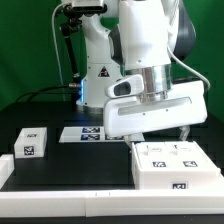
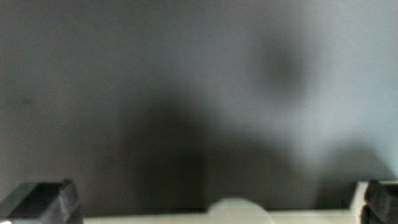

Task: Assemble cabinet

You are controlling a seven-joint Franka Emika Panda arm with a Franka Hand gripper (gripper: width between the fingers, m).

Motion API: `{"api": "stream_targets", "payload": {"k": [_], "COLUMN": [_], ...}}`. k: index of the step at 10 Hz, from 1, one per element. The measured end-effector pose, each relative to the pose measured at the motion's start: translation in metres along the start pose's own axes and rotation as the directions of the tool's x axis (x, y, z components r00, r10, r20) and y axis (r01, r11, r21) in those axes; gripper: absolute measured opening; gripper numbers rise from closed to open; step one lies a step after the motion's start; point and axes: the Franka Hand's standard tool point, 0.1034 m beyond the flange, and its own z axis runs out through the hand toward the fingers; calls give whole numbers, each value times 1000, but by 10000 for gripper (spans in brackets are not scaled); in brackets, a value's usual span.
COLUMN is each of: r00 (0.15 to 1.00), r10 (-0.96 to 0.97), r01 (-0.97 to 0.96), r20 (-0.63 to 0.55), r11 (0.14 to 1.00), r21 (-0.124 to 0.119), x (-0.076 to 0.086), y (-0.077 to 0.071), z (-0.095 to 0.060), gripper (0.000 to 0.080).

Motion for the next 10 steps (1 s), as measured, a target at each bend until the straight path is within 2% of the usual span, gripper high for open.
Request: {"api": "stream_targets", "payload": {"k": [3, 8, 10], "r00": [1000, 1000, 1000], "r10": [9, 17, 13], "r01": [-9, -17, -13], "r20": [-5, -2, -13], "r11": [1000, 1000, 1000], "r21": [8, 12, 12], "x": [12, 13, 12], "y": [0, -3, -5], "z": [10, 13, 13], "gripper": [797, 783, 428]}}
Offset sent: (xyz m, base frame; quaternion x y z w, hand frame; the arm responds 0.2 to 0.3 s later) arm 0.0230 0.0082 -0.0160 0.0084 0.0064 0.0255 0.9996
